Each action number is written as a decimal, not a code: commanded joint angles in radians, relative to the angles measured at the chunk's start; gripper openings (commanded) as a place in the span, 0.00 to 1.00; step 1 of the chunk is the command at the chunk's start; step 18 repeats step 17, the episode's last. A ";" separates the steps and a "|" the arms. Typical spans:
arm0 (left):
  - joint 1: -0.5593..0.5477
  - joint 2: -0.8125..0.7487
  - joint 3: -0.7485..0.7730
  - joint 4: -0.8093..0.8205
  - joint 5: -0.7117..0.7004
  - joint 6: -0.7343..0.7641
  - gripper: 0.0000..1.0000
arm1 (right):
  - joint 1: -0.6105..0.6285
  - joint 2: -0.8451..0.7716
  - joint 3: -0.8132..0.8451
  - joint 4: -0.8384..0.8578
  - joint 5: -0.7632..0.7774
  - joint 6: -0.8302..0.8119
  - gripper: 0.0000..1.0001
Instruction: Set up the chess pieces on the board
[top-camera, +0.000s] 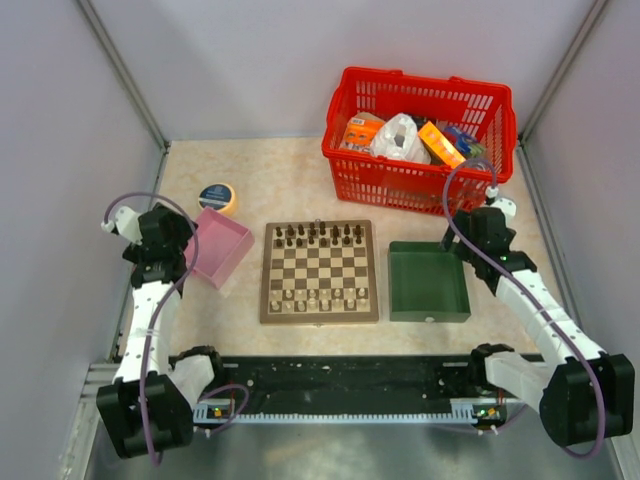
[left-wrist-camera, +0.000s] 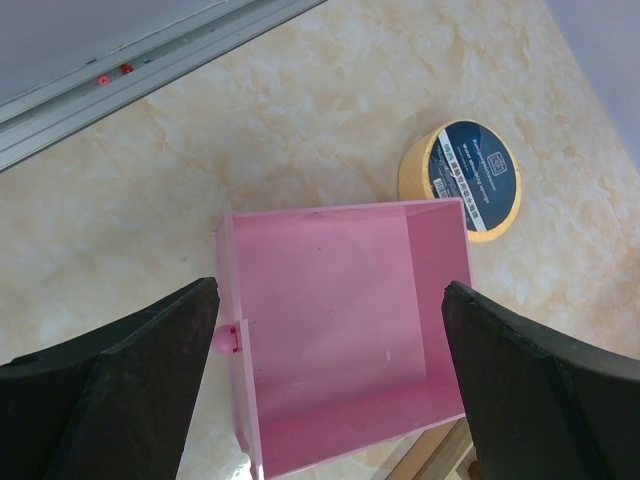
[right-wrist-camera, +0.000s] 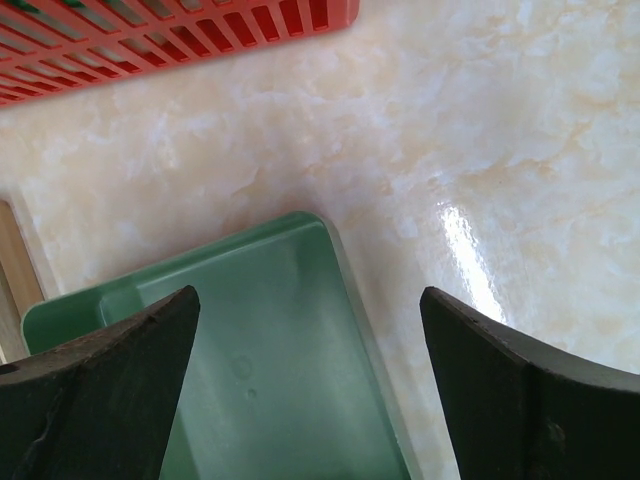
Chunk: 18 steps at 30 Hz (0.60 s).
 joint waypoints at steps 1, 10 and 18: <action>0.001 0.016 0.056 0.013 0.002 0.011 0.99 | -0.009 -0.024 -0.011 0.081 0.031 0.009 0.93; 0.001 0.053 0.061 0.051 0.068 0.043 0.99 | -0.009 -0.019 -0.048 0.168 0.095 0.004 0.99; -0.083 0.042 0.045 0.129 -0.032 0.155 0.99 | -0.009 -0.054 -0.152 0.358 0.178 -0.069 0.99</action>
